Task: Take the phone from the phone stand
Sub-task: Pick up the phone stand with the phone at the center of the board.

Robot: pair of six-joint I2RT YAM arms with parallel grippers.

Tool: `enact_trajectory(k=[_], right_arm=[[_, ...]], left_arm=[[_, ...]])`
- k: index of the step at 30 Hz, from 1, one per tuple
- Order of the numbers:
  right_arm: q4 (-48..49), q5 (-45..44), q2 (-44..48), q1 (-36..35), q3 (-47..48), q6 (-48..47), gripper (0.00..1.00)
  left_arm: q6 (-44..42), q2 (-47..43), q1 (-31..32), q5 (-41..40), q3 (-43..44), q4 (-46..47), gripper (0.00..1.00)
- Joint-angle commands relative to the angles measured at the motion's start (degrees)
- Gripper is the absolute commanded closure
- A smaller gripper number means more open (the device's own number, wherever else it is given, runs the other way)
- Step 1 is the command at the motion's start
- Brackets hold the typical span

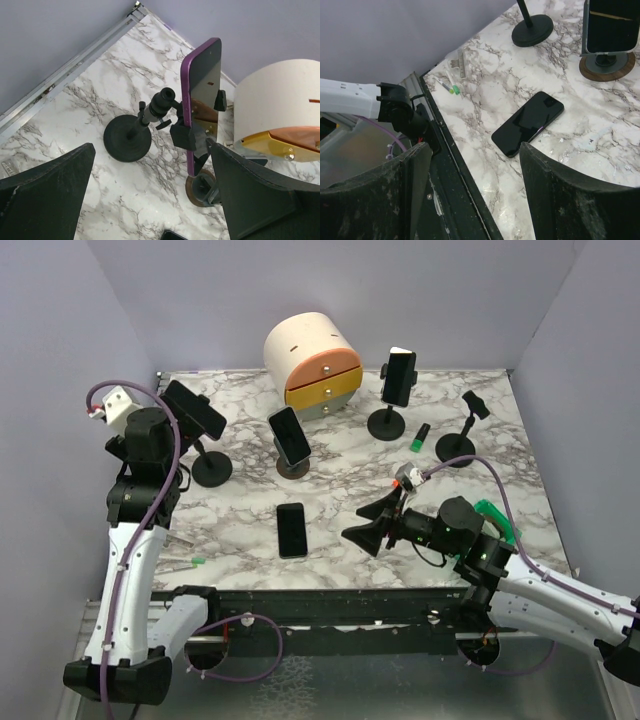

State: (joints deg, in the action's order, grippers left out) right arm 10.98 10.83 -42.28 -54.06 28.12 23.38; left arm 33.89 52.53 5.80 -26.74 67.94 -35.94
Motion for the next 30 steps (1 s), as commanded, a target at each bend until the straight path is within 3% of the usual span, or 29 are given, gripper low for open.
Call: enact_trajectory(k=[1,6,18,30], right_arm=[[-2.5,1.7,0.5,-0.4,2.1,-1.9,0.24],[-2.9,1.0,0.8,-0.4,2.4,-2.4,0.24],[-4.3,0.2,0.7,-0.4,2.4,-3.8,0.24],[-4.1,0.5,0.0,-0.4,2.3,-4.0,0.23]], left_arm=[[2.2,0.7,-3.3,4.8,-0.8,4.2,0.02],[2.8,2.9,-7.0,7.8,-1.5,9.4,0.05],[10.3,3.3,-12.3,20.3,-11.2,25.7,0.24],[14.6,3.3,-14.5,25.0,-16.0,34.7,0.39]])
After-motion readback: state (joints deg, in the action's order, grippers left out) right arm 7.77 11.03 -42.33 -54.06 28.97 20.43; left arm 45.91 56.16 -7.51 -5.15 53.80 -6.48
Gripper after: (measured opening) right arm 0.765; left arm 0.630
